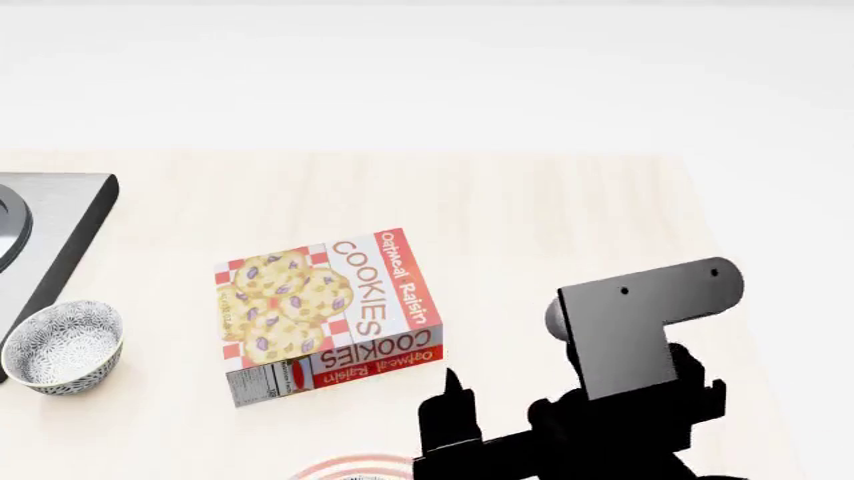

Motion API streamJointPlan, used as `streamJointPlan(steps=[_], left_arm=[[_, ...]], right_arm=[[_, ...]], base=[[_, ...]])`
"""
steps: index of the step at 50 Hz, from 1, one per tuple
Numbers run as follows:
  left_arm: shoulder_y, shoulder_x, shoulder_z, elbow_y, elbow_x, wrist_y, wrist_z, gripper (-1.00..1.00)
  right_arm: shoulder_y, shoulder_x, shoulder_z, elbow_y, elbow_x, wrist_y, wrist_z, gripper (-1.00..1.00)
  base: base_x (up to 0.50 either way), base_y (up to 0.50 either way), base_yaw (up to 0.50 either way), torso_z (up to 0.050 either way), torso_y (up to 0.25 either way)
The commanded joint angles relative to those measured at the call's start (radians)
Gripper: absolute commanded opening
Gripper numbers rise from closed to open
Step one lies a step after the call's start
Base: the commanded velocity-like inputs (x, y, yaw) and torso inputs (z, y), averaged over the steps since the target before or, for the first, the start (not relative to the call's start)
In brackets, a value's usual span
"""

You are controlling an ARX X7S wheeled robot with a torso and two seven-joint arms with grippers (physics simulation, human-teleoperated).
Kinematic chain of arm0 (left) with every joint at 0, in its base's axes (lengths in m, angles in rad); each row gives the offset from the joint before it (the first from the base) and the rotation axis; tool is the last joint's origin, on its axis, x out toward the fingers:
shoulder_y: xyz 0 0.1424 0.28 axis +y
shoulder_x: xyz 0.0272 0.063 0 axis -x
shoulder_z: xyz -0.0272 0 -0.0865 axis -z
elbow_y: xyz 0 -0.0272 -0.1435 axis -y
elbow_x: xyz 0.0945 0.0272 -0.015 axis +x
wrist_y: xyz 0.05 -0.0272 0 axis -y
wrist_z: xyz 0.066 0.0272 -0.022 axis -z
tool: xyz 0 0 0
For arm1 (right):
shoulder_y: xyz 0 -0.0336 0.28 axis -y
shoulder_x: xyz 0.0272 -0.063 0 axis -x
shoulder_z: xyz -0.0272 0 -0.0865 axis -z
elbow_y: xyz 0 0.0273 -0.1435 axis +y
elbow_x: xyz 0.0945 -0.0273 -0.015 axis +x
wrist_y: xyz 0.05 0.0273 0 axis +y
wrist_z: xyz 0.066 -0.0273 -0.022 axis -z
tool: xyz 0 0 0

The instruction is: Pick the akita bowl next to the plate and place it on the plate.

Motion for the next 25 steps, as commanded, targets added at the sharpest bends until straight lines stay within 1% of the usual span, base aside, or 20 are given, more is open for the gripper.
streamJointPlan(steps=[1,3,8,12,18,20,25], left_arm=[[0.000,0.000,0.002,-0.009,0.000,0.007,0.003,1.00],[0.002,-0.002,0.001,-0.003,-0.001,0.005,0.000,1.00],[0.005,-0.003,0.001,0.003,-0.004,0.002,-0.003,1.00],[0.005,-0.004,0.002,0.003,-0.004,0.004,-0.003,1.00],[0.007,-0.008,0.003,0.016,-0.006,-0.004,-0.010,1.00],[0.008,-0.007,0.003,0.016,-0.006,-0.003,-0.010,1.00],[0.005,-0.006,0.007,0.006,0.000,0.005,-0.007,1.00]], right_arm=[[-0.147,0.036,0.033,-0.131,-0.155,-0.112,-0.016,1.00],[-0.185,0.042,0.035,-0.131,-0.199,-0.148,-0.048,1.00],[-0.272,0.040,0.052,-0.144,-0.314,-0.239,-0.052,1.00],[-0.308,0.031,0.076,-0.142,-0.353,-0.295,-0.060,1.00],[-0.379,0.034,0.044,-0.142,-0.501,-0.407,-0.108,1.00],[-0.404,0.029,0.032,-0.122,-0.568,-0.468,-0.131,1.00],[-0.449,0.021,0.003,-0.107,-0.660,-0.550,-0.156,1.00]], base=[[0.00,0.00,0.00,0.000,0.000],[0.00,0.00,0.00,0.000,0.000],[0.00,0.00,0.00,0.000,0.000],[0.00,0.00,0.00,0.000,0.000],[0.00,0.00,0.00,0.000,0.000],[0.00,0.00,0.00,0.000,0.000],[0.00,0.00,0.00,0.000,0.000]])
